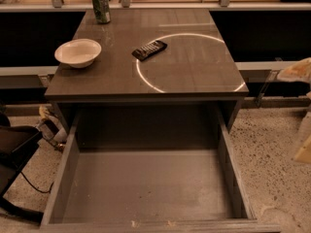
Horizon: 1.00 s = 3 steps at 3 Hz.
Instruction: Close top drawer
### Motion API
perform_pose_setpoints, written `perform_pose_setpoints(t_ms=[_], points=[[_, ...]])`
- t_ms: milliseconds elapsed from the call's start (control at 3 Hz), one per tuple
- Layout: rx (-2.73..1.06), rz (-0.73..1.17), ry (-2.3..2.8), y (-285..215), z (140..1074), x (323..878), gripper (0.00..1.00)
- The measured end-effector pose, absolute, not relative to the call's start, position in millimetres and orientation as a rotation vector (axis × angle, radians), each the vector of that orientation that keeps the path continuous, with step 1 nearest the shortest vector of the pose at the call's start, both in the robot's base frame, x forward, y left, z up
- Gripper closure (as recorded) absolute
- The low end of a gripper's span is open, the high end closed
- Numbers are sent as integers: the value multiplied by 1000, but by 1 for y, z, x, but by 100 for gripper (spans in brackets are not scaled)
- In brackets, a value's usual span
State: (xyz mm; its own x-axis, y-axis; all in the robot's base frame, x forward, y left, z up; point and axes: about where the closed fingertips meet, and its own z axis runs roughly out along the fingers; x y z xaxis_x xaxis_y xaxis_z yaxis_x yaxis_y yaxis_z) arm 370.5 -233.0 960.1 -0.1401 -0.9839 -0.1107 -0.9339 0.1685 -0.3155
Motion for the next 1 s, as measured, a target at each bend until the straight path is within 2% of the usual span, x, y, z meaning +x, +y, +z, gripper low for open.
perform_pose_setpoints(t_ms=[333,1000], points=[[-1898,-238,2137,-233,936,332,49],[-2022,-169,2219,-244,853,263,95]])
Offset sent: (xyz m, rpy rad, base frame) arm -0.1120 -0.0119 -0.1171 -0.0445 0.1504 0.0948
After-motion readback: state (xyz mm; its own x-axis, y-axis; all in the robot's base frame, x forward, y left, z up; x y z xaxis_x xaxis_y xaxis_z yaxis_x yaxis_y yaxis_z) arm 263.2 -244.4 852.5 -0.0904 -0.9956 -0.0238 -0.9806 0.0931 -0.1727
